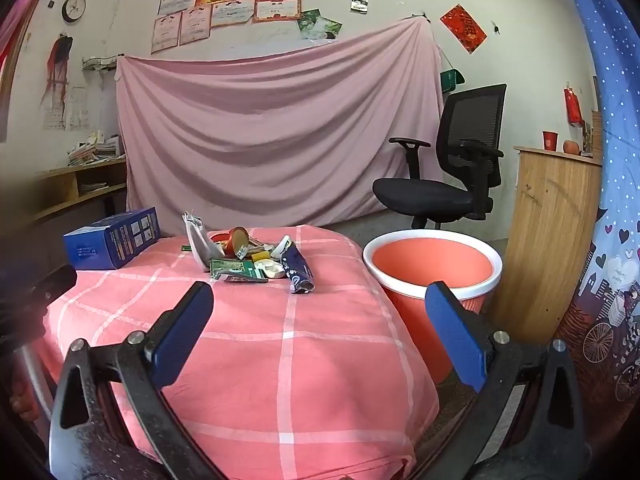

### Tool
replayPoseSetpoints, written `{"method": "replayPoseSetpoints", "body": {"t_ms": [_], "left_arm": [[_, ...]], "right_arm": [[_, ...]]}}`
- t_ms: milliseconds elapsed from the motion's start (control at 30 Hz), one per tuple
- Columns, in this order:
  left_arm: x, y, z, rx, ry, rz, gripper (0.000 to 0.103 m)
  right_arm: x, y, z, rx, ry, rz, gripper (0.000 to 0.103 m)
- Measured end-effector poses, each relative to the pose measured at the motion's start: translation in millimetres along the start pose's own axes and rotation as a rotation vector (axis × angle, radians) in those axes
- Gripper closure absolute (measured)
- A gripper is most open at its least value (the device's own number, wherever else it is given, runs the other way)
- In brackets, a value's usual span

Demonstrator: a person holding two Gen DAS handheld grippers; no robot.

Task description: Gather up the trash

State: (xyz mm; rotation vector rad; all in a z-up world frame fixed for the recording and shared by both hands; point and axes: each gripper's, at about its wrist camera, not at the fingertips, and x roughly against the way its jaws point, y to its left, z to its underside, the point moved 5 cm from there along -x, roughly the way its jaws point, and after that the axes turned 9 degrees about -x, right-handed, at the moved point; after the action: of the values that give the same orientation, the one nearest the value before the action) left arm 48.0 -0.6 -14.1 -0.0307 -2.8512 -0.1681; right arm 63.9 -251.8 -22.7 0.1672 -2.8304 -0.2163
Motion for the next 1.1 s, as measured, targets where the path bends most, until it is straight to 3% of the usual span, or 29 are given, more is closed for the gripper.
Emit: {"method": "replayPoseSetpoints", "body": {"t_ms": [1100], "left_arm": [[-4.4,9.5,5.3,0.0,0.002,-0.003,0.002]], "right_arm": [[0.0,-1.7,0.3,-0.011,0.007,-0.001,0.0]]}}
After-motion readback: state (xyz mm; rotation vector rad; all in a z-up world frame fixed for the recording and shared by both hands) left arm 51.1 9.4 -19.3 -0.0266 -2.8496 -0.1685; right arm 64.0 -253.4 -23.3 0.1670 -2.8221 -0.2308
